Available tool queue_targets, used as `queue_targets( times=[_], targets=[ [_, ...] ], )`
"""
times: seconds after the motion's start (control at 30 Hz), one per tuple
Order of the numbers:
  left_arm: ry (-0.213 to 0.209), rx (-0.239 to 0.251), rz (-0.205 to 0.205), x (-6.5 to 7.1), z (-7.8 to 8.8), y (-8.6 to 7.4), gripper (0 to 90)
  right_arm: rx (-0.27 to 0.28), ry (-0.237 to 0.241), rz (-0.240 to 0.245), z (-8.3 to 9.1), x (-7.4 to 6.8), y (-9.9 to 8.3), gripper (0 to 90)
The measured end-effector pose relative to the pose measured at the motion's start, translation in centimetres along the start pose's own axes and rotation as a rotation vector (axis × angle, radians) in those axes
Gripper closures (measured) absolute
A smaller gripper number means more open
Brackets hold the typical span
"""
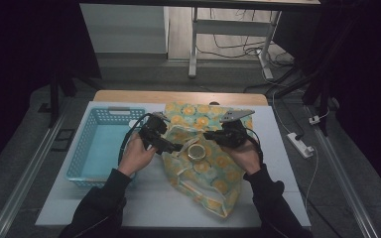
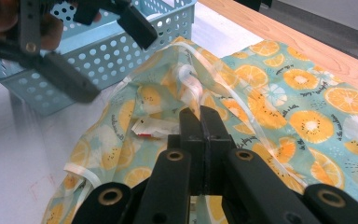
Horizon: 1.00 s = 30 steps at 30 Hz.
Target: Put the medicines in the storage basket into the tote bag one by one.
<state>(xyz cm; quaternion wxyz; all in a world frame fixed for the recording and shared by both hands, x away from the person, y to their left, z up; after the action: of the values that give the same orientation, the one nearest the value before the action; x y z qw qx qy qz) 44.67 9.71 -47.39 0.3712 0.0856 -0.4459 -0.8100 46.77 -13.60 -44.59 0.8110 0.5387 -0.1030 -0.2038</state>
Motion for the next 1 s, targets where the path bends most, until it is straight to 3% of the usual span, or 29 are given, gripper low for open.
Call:
queue_targets(
  times=[0.17, 0.4, 0.73, 0.83, 1.0],
  targets=[
    [0.054, -0.001, 0.016, -1.8, 1.3, -0.5, 0.0, -0.003, -0.002, 0.001, 0.0, 0.0, 0.0, 90.0],
    [0.095, 0.023, 0.054, -4.2, 3.0, -1.1, 0.1, -0.006, -0.002, 0.000, -0.1, 0.0, -0.1, 90.0],
    [0.228, 0.033, 0.068, -7.9, 5.3, -1.6, 0.5, -0.010, -0.001, 0.000, -0.1, 0.0, -0.2, 90.0],
    [0.245, 0.020, 0.090, -9.1, 5.6, -1.9, 0.6, -0.009, -0.001, 0.000, -0.1, 0.0, -0.2, 90.0],
    [0.308, -0.018, 0.098, -10.9, 5.7, -2.3, 0.9, -0.011, -0.001, -0.003, -0.2, 0.1, -0.2, 90.0]
  ],
)
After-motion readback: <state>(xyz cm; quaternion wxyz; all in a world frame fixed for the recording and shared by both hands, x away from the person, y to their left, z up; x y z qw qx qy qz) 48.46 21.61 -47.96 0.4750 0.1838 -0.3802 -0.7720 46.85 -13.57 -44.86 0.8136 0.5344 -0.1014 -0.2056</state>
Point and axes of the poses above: each handheld gripper's, and its own axes: z roughly backward along the jaws, y roughly out of its top, x roughly to its right, the point moved 4 cm from there along -z, roughly forward along the jaws, and after that the axes turned 12 degrees about x, right-handed, at the moved point
